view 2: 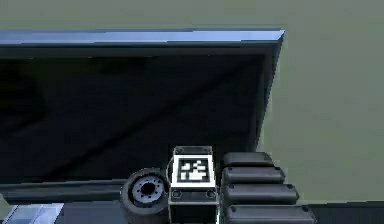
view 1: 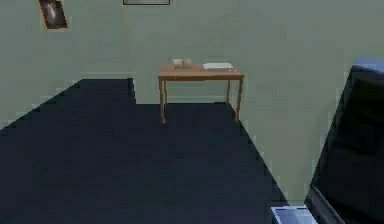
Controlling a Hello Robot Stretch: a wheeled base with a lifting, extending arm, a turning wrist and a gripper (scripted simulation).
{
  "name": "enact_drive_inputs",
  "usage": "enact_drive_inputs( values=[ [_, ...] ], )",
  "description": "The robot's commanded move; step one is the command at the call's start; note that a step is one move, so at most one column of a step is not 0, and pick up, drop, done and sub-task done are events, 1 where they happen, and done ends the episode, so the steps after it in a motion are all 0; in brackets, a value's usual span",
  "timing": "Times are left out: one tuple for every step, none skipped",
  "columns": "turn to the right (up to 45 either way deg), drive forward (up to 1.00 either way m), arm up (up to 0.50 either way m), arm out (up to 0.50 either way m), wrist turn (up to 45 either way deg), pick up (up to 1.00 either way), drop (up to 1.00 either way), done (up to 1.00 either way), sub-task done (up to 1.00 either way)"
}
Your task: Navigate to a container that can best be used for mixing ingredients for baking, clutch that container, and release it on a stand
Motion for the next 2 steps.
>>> enact_drive_inputs(
  values=[
    [45.0, 0.00, 0.00, 0.00, 0.0, 0.00, 0.00, 0.00, 0.00],
    [45.0, 0.00, 0.00, 0.00, 0.0, 0.00, 0.00, 0.00, 0.00]
  ],
)
